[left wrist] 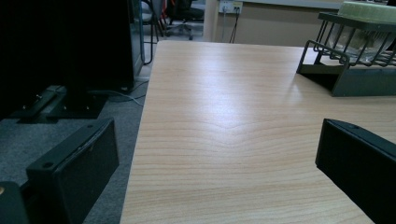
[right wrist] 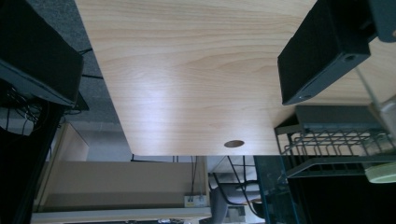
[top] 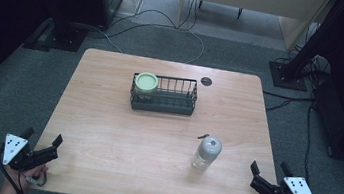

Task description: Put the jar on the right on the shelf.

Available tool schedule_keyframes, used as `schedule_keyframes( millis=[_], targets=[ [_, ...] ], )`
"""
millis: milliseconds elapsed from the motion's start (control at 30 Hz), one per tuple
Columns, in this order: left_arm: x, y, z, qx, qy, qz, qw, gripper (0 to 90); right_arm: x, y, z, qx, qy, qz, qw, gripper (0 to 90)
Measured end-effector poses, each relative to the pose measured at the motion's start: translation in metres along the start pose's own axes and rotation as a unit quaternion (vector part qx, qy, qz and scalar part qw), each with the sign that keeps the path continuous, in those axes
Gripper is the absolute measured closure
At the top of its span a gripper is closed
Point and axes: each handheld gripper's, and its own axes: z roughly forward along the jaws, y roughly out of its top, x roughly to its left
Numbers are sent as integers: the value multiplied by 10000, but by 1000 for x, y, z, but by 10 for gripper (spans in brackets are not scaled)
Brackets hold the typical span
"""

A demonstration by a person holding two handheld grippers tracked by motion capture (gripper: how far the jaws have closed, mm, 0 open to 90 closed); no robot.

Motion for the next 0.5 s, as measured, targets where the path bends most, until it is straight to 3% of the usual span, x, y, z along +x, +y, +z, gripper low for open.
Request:
schedule_keyframes(
  millis=[167, 200, 333, 367, 467, 500],
  targets=[
    [0, 0, 0, -2, -6, -5, 10000, 0, 2, 0, 0, 6, 34, -5, 10000, 1],
    [0, 0, 0, 4, -7, -7, 10000, 0, 10, 1, 1, -4, 122, -69, 9999, 1],
    [0, 0, 1, 38, -21, 45, 10000, 0, 18, 0, 2, 16, 209, -114, 9997, 1],
    [0, 0, 1, 38, -21, 45, 10000, 0, 27, -4, 4, 72, 266, -242, 9993, 1],
    [0, 0, 1, 38, -16, 36, 10000, 0, 27, -4, 4, 72, 266, -242, 9993, 1],
    [0, 0, 1, 38, -16, 36, 10000, 0, 37, -7, 7, 118, 392, -317, 9987, 1]
  ],
)
